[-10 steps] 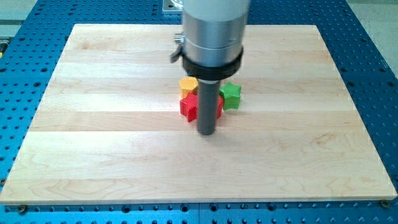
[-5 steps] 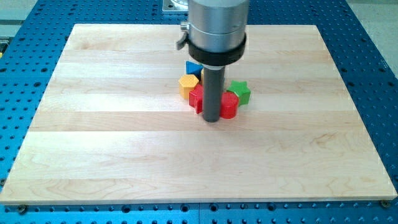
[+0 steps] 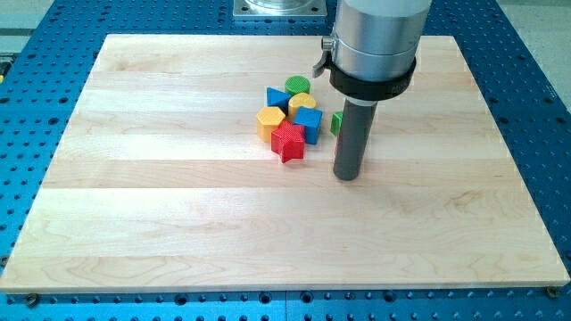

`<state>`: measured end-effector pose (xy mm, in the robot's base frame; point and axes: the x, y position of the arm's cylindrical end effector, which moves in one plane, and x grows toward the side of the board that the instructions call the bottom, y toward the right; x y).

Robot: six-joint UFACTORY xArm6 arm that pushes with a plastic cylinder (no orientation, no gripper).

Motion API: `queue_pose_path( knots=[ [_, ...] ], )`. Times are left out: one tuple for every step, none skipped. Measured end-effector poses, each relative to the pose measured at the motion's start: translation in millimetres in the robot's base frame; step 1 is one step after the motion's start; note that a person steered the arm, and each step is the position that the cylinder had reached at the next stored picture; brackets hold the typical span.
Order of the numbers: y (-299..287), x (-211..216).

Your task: Adjust the group of blocks

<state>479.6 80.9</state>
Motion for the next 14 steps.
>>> queue_pose_path(
  knots=[
    [19,22],
    [28,4],
    [21,-35],
    [20,-51],
    [15,-56],
    [27,-66],
    [43,-73],
    [44,-82],
    [41,-95],
    [40,-95],
    [31,-95],
    [26,-94],
    [53,-59],
    [36,-13]
  ],
)
